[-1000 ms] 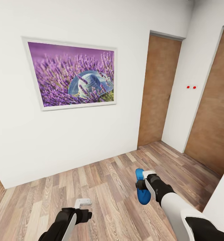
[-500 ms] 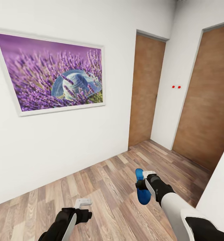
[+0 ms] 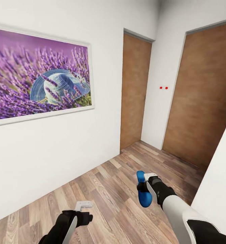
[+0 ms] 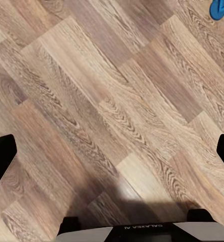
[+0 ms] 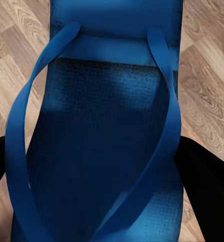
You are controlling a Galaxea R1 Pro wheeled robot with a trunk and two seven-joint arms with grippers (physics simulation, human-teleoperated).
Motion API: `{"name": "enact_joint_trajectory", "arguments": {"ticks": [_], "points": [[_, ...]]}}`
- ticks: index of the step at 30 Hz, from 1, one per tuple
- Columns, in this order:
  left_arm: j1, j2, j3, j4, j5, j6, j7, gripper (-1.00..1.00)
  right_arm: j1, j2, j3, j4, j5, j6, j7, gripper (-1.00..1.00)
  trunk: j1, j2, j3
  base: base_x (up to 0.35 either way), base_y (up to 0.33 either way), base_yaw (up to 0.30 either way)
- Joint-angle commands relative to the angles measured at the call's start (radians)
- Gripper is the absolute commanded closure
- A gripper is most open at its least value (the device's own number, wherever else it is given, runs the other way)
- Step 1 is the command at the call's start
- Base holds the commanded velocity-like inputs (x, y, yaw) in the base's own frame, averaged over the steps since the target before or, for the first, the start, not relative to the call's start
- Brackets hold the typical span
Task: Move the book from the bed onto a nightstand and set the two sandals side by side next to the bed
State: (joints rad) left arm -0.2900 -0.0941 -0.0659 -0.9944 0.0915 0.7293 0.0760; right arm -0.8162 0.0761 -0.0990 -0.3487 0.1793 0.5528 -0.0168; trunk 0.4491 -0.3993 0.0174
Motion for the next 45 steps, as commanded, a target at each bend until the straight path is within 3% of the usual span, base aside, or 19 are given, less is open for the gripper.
{"name": "enact_joint_trajectory", "arguments": {"ticks": [1,45], "points": [[0.000,0.001,-0.002,-0.001,0.010,0.004,0.008,-1.00,-0.001,0.002,-0.008,-0.001,0.008,0.004,0.000,1.00,0.001,-0.001,0.000,0.254,0.197,-0.275],[0.000,0.001,-0.002,-0.001,0.010,0.004,0.007,-1.00,0.000,0.002,-0.008,-0.001,0.008,0.004,0.000,1.00,0.001,-0.001,-0.002,0.254,0.176,-0.273]]}}
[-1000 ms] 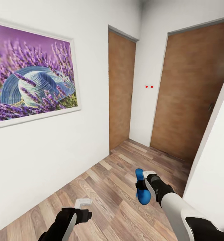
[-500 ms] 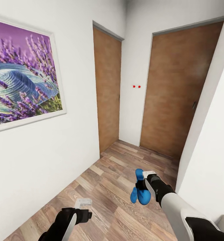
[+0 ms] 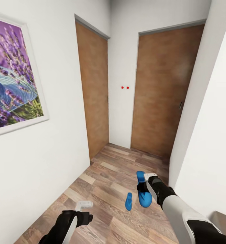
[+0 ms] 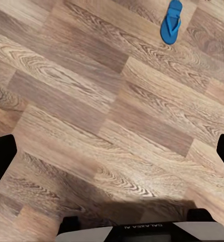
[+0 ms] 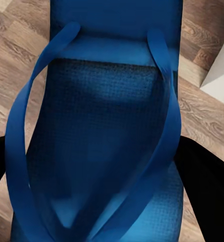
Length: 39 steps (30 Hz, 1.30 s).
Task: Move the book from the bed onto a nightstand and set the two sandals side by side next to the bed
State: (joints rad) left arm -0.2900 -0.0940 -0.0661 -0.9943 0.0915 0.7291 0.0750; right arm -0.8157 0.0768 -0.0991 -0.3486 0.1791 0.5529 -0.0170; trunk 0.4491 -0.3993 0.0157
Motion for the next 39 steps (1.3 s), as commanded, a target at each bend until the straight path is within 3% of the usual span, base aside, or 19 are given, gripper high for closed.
{"name": "enact_joint_trajectory", "arguments": {"ticks": [1,24,39], "points": [[0.000,0.000,-0.001,-0.001,0.010,0.004,0.008,-1.00,0.000,0.001,-0.008,-0.001,0.008,0.004,0.000,1.00,0.001,-0.001,-0.001,0.259,0.068,-0.218],[0.000,0.000,-0.001,-0.001,0.008,0.004,0.008,-1.00,0.000,0.001,-0.008,-0.001,0.008,0.004,0.000,1.00,0.001,-0.001,-0.002,0.269,-0.013,-0.059],[0.000,0.000,-0.001,-0.001,0.008,0.004,0.008,-1.00,0.000,0.001,-0.008,-0.001,0.008,0.004,0.000,1.00,0.001,-0.001,-0.002,0.064,-0.045,-0.182]]}}
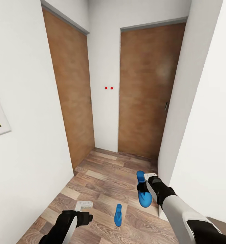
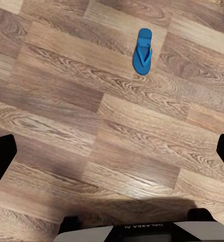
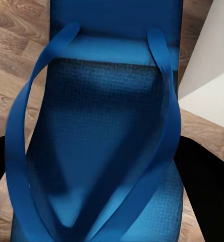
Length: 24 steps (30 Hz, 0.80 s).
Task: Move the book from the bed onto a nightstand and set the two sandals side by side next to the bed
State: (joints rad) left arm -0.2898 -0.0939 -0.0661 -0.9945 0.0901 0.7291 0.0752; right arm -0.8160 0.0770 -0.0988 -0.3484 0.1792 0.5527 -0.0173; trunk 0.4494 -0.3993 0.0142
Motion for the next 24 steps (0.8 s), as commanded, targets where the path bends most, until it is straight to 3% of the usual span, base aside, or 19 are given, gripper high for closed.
{"name": "enact_joint_trajectory", "arguments": {"ticks": [1,12,24], "points": [[0.000,0.000,-0.001,-0.001,0.010,0.004,0.008,-1.00,0.000,0.001,-0.008,-0.001,0.008,0.004,0.000,1.00,0.001,-0.001,0.000,0.152,-0.126,-0.029],[0.000,0.000,-0.001,-0.001,0.008,0.004,0.008,-1.00,0.000,0.001,-0.008,-0.001,0.008,0.004,0.000,1.00,0.001,-0.001,0.000,0.195,-0.161,-0.009],[0.000,-0.001,-0.001,-0.001,0.007,0.003,0.008,-1.00,0.000,0.001,-0.007,-0.001,0.008,0.006,0.000,1.00,0.001,-0.001,0.000,0.161,-0.045,0.000]]}}
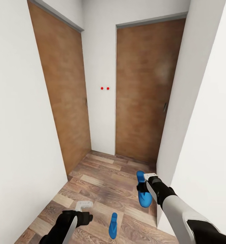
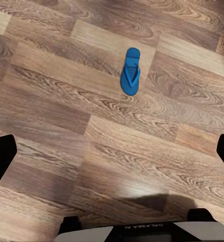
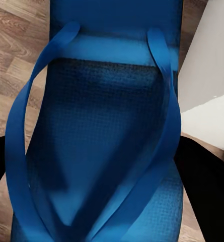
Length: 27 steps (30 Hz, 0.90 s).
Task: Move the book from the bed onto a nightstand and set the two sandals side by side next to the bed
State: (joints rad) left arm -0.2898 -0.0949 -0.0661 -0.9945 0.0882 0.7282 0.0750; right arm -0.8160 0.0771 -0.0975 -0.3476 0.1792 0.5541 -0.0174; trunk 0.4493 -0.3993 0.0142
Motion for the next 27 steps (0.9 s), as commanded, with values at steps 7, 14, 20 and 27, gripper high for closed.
{"name": "enact_joint_trajectory", "arguments": {"ticks": [7,14,20,27], "points": [[0.000,0.000,-0.001,0.000,0.009,-0.003,0.008,-1.00,0.000,0.001,-0.008,-0.001,0.008,0.004,0.000,1.00,0.001,-0.001,0.000,0.171,-0.051,0.000],[0.000,0.001,-0.001,-0.001,0.008,-0.004,0.008,-1.00,0.000,0.001,-0.003,-0.002,0.008,0.004,0.000,1.00,0.001,-0.001,0.000,0.148,-0.062,0.000],[0.000,0.001,-0.001,-0.001,0.008,-0.004,0.009,-1.00,0.000,0.001,-0.002,-0.002,0.008,0.004,0.000,1.00,0.001,-0.001,0.000,0.123,-0.016,0.000],[0.000,0.001,-0.001,-0.001,0.008,-0.004,0.009,-1.00,0.000,0.001,-0.002,-0.001,0.008,0.004,0.000,1.00,0.001,-0.001,0.000,0.121,-0.101,0.000]]}}
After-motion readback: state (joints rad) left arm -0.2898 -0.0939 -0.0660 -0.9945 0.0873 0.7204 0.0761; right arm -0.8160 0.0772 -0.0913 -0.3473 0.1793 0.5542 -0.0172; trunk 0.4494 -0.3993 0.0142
